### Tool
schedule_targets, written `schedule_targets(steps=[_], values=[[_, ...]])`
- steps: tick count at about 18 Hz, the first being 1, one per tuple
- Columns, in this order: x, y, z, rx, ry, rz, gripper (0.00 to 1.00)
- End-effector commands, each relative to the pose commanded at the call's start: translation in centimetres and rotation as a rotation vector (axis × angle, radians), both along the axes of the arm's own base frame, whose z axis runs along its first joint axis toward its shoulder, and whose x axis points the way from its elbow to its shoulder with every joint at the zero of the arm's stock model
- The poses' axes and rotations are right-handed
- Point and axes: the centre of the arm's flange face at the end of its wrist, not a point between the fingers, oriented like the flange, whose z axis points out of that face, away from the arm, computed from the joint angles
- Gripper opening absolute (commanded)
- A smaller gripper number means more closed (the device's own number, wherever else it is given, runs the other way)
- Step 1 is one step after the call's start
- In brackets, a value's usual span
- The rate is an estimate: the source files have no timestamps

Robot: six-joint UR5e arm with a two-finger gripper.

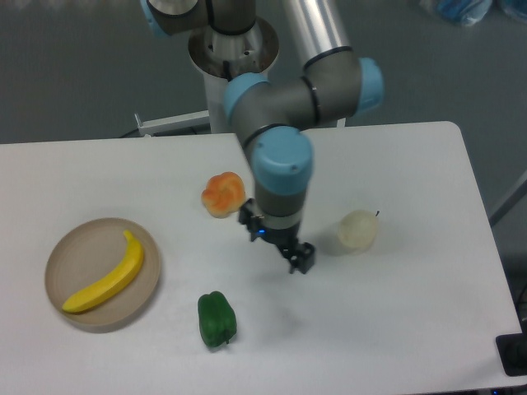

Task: Pick up the banana from the plate
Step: 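Move the open gripper across the table to above the banana on the plate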

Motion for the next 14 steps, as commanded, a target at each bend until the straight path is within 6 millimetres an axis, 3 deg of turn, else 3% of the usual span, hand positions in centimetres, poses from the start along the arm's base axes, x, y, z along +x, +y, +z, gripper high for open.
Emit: schedule_targets(steps=[4, 8, 14], values=[[7.5, 1.5, -2.3, -0.031, -0.019, 0.02, 1.0], [13.7, 2.8, -4.5, -0.034, -0.041, 0.012, 1.0], [19.1, 4.2, -8.9, -0.048, -0.042, 0.008, 1.0]])
